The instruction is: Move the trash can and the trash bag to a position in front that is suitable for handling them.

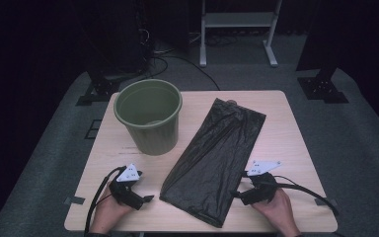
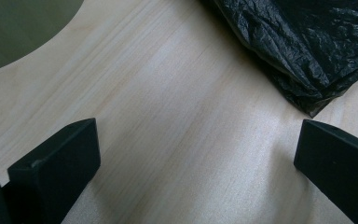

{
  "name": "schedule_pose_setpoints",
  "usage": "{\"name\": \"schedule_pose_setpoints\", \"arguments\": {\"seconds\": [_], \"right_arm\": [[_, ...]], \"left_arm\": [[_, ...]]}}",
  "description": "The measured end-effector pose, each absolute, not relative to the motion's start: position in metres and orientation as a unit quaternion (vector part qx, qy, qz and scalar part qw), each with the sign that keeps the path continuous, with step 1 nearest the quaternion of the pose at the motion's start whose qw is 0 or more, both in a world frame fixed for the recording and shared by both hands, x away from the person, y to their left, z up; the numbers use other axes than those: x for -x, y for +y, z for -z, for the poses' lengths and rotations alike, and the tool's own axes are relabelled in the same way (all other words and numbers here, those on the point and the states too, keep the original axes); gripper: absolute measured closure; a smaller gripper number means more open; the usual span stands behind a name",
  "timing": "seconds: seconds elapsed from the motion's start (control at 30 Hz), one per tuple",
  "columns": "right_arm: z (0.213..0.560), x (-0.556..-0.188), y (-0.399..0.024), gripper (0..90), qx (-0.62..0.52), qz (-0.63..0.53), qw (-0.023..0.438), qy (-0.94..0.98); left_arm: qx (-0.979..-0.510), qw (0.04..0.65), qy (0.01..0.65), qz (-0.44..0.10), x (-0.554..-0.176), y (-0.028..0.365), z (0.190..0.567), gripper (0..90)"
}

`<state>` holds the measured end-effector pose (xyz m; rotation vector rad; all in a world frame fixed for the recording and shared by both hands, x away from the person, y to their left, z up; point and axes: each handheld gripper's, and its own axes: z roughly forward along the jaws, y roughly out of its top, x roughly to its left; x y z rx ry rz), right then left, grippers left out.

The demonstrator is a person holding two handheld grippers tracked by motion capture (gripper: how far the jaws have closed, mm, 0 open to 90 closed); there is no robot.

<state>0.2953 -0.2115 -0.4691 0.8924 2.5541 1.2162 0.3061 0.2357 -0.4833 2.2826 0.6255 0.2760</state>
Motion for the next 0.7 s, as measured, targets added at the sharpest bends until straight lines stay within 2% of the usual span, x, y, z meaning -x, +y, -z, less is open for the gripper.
{"name": "schedule_pose_setpoints", "arguments": {"seconds": [0.07,0.17,0.23,0.37,0.5,0.53,0.57,0.7], "right_arm": [[0.470,-0.297,-0.210,14.9,-0.300,-0.414,0.082,0.855],[0.471,-0.298,-0.201,14.9,-0.290,-0.386,0.098,0.870],[0.474,-0.299,-0.196,14.9,-0.286,-0.392,0.088,0.870],[0.480,-0.301,-0.193,20.9,-0.282,-0.377,0.090,0.878],[0.480,-0.298,-0.195,34.7,-0.277,-0.372,0.113,0.879],[0.480,-0.298,-0.195,34.7,-0.277,-0.372,0.113,0.879],[0.478,-0.297,-0.196,47.5,-0.274,-0.373,0.111,0.879],[0.477,-0.295,-0.198,71.1,-0.272,-0.376,0.108,0.879]], "left_arm": [[-0.890,0.370,0.244,-0.108,-0.306,0.236,0.483,0.0],[-0.890,0.370,0.244,-0.108,-0.306,0.236,0.483,0.0],[-0.890,0.370,0.244,-0.108,-0.306,0.236,0.483,0.0],[-0.890,0.370,0.244,-0.108,-0.306,0.236,0.483,0.0],[-0.890,0.370,0.244,-0.108,-0.306,0.236,0.483,0.0],[-0.890,0.370,0.244,-0.108,-0.306,0.236,0.483,0.0],[-0.890,0.370,0.244,-0.108,-0.306,0.236,0.483,0.0],[-0.890,0.370,0.244,-0.108,-0.306,0.236,0.483,0.0]]}}
